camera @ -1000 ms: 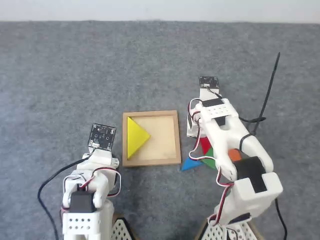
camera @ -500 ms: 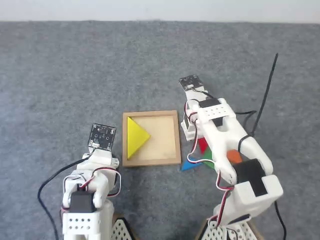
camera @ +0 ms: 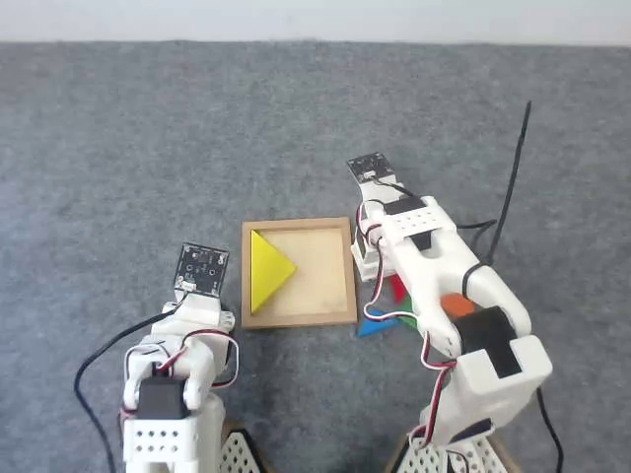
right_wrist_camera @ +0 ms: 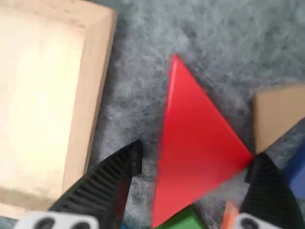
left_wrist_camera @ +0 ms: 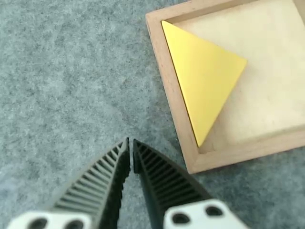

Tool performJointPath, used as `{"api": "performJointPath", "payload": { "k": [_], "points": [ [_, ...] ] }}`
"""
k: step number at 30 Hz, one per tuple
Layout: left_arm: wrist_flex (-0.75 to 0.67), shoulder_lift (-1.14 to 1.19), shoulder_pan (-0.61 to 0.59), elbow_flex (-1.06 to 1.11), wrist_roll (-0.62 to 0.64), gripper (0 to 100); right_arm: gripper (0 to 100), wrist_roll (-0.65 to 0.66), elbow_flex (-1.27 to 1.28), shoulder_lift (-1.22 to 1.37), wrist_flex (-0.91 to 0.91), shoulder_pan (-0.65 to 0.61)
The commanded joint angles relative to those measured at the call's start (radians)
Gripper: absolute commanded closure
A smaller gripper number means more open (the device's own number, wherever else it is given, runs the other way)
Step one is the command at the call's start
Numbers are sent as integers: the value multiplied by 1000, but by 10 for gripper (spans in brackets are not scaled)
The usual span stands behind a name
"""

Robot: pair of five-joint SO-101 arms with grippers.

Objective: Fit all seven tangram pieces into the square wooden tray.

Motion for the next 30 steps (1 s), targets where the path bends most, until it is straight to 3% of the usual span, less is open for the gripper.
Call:
{"api": "performJointPath", "payload": {
  "k": [1,15,19,25,30],
  "points": [
    [5,-18,-3,-12,8,987,691,17,-29,4,-1,10],
    [5,-18,-3,-12,8,987,720,-15,-34,-4,48,10],
    [5,-18,-3,-12,8,987,705,55,-66,4,39,13],
    [5,-18,-3,-12,8,987,601,133,-69,4,21,12],
    [5,-18,-3,-12,8,987,589,249,-68,5,12,5]
  ]
}}
